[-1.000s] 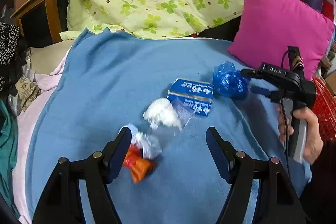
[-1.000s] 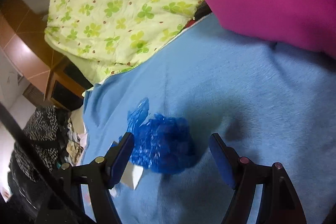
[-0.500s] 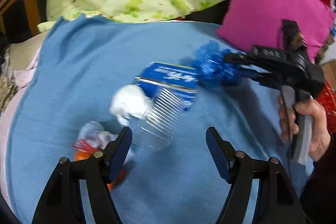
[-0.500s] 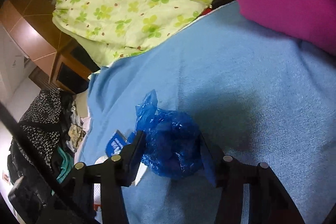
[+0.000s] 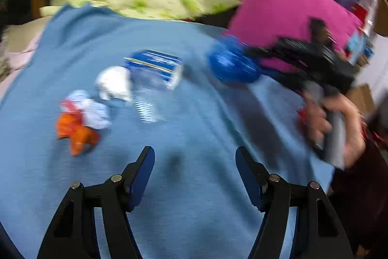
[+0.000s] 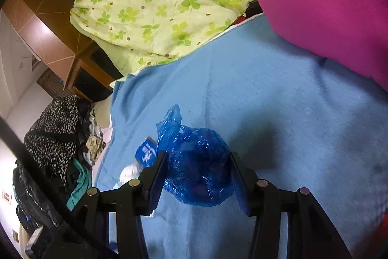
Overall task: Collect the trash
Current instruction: 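Grasp the blue plastic bag with the right gripper, then grasp the clear plastic container with the left gripper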
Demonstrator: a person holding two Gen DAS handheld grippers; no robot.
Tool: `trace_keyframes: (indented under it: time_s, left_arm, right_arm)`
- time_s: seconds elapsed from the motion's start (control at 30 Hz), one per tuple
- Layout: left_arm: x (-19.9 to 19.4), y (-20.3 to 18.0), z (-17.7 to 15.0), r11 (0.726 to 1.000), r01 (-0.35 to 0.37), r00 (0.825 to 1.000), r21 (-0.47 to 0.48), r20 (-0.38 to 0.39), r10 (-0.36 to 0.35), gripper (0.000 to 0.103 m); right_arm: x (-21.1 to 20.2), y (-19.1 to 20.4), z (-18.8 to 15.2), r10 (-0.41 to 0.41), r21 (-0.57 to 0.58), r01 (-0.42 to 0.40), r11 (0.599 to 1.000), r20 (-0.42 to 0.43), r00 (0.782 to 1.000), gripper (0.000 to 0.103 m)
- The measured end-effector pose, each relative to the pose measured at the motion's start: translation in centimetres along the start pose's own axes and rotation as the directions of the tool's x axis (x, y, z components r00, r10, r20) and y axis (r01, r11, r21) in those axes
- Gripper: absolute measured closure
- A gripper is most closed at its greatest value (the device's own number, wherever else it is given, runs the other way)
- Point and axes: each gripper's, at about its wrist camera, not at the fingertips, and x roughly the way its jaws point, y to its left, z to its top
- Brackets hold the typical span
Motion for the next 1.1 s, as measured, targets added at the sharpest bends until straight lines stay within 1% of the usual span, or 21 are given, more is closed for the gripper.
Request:
trace_keyframes:
  time_s: [0.03,0.07,0.13,0.2,0.23,0.27,0.33,0.43,0.47,0.5,0.57,0.67,0.73,0.83,0.9,0.97,1.03,1.1]
  left_arm:
    - [-0.1,0.2,0.4,0.999,-0.041,0.999,-0.021,0.008,0.041,0.033]
    - [0.0,0.4,1.1,0.994,-0.1,0.995,-0.052,0.008,0.1,0.033]
    - [0.3,0.2,2.4,0.985,-0.151,0.988,-0.089,0.022,0.153,0.033]
    - [1.0,-0.2,3.3,0.971,-0.214,0.976,-0.111,0.016,0.217,0.033]
    - [1.5,-0.3,3.7,0.966,-0.232,0.972,-0.117,0.007,0.235,0.033]
    - [2.4,-0.6,4.2,0.956,-0.265,0.964,-0.128,-0.016,0.265,0.033]
    - [3.4,-0.6,4.5,0.947,-0.285,0.959,-0.15,-0.037,0.282,0.033]
    - [4.6,-0.4,4.9,0.928,-0.333,0.943,-0.168,-0.051,0.33,0.033]
    - [5.1,-0.3,5.0,0.925,-0.331,0.944,-0.184,-0.057,0.326,0.038]
    - [5.6,0.0,5.2,0.923,-0.332,0.943,-0.193,-0.065,0.326,0.052]
    - [6.5,0.2,5.2,0.913,-0.355,0.935,-0.203,-0.095,0.342,0.064]
    - [6.3,1.0,4.8,0.911,-0.34,0.94,-0.234,-0.086,0.329,0.064]
    - [6.0,0.8,4.7,0.916,-0.335,0.942,-0.221,-0.078,0.326,0.065]
    - [4.4,0.6,3.8,0.933,-0.293,0.956,-0.21,-0.055,0.288,0.065]
    - [3.3,0.5,3.1,0.942,-0.272,0.962,-0.198,-0.041,0.269,0.065]
    - [1.5,0.0,1.9,0.955,-0.232,0.972,-0.184,-0.021,0.233,0.065]
    - [0.2,-0.2,1.0,0.965,-0.206,0.978,-0.163,-0.004,0.208,0.065]
    - [-1.5,-0.6,-0.3,0.977,-0.16,0.986,-0.143,0.018,0.164,0.065]
  right_arm:
    - [-0.6,-0.1,-0.3,0.003,0.01,-0.003,1.0,-0.008,1.0,0.049]
    - [-1.0,-0.3,-0.6,0.006,0.018,-0.006,1.0,-0.013,1.0,0.049]
    - [-2.1,-0.5,-1.1,0.01,0.032,-0.01,0.999,-0.017,1.0,0.049]
    - [-3.3,-0.5,-1.5,0.01,0.032,-0.01,0.999,-0.006,1.0,0.049]
    - [-3.7,-0.5,-1.6,0.01,0.03,-0.011,1.0,0.002,1.0,0.049]
    - [-4.2,-0.5,-1.6,0.006,0.023,-0.007,1.0,0.014,1.0,0.049]
    - [-5.0,-0.5,-1.5,-0.02,-0.005,0.02,1.0,0.041,0.999,0.049]
    - [-5.6,-0.5,-1.4,-0.031,-0.025,0.033,0.999,0.054,0.998,0.049]
    - [-5.6,-0.5,-1.4,-0.033,-0.031,0.035,0.999,0.056,0.998,0.049]
    - [-5.7,-0.4,-1.5,-0.035,-0.034,0.037,0.999,0.058,0.998,0.049]
    - [-5.7,-0.4,-1.3,-0.03,-0.04,0.032,0.999,0.058,0.998,0.049]
    - [-5.6,-0.1,-1.2,-0.019,-0.05,0.023,0.998,0.061,0.998,0.049]
    - [-5.7,0.1,-1.2,-0.013,-0.058,0.017,0.998,0.065,0.998,0.049]
    - [-6.0,0.3,-1.2,-0.002,-0.069,0.007,0.998,0.078,0.997,0.049]
    - [-6.3,0.4,-1.3,0.006,-0.069,0.0,0.998,0.088,0.996,0.049]
    - [-6.8,0.4,-1.3,0.014,-0.068,-0.007,0.998,0.1,0.995,0.049]
    - [-7.4,0.7,-1.5,0.024,-0.073,-0.016,0.997,0.113,0.993,0.049]
    - [-8.0,1.1,-1.8,0.027,-0.085,-0.017,0.996,0.129,0.991,0.049]
